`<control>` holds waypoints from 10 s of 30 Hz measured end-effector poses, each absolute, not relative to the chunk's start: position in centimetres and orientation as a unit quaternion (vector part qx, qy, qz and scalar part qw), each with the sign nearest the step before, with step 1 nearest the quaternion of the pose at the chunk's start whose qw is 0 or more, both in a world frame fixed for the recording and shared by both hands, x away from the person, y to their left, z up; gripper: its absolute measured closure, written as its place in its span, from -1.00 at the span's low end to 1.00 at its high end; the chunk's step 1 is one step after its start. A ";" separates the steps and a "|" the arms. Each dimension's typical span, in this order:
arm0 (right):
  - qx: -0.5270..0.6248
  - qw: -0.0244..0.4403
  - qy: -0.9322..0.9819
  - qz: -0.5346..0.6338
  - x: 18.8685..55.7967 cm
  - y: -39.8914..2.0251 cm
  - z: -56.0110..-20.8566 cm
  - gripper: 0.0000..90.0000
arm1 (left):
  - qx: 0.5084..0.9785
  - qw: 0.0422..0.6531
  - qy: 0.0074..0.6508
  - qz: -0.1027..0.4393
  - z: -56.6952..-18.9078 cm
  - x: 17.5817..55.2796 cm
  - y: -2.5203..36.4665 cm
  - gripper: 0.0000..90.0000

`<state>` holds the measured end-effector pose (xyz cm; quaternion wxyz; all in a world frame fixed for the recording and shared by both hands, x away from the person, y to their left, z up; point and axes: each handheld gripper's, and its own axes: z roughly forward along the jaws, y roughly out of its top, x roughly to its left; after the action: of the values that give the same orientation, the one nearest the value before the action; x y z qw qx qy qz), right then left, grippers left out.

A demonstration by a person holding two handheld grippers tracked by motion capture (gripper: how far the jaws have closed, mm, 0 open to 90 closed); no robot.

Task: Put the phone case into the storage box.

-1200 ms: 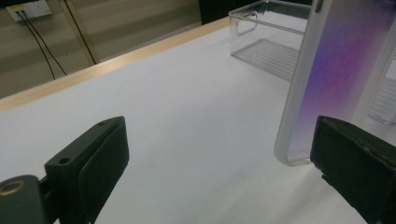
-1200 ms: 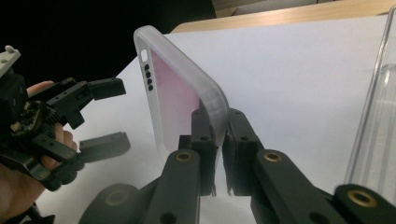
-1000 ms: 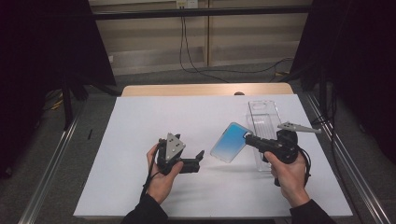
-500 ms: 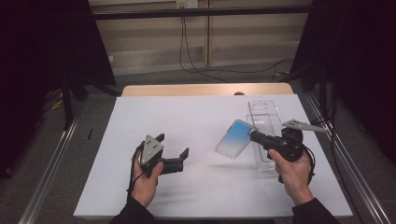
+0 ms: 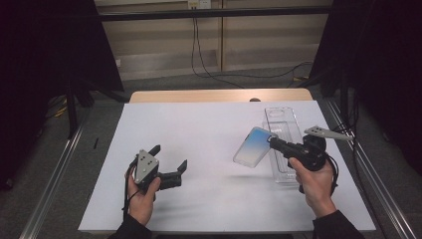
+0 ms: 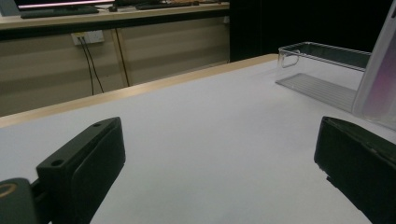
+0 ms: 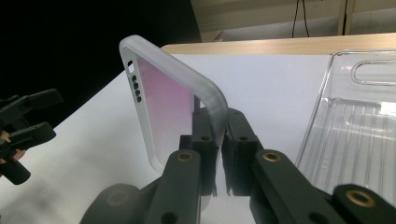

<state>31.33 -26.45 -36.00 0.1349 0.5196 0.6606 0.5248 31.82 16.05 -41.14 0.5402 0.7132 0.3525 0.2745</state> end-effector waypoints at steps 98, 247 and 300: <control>0.517 0.302 0.667 0.444 39.7 -34.0 -33.0 0.88 | 0.681 0.543 0.397 0.289 -43.1 29.5 23.5 -0.94; 0.536 0.327 0.654 0.424 45.8 -33.7 -38.3 -0.94 | 0.688 0.532 0.396 0.294 -43.5 30.0 22.8 -0.93; 0.492 0.383 0.619 0.477 39.8 -33.6 -38.8 -1.00 | 0.678 0.551 0.390 0.292 -43.0 29.2 22.9 -0.92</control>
<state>39.79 -33.60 -38.79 0.3831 0.4918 0.6193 0.4773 29.18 22.89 -43.00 0.5514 0.6776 0.3896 0.2917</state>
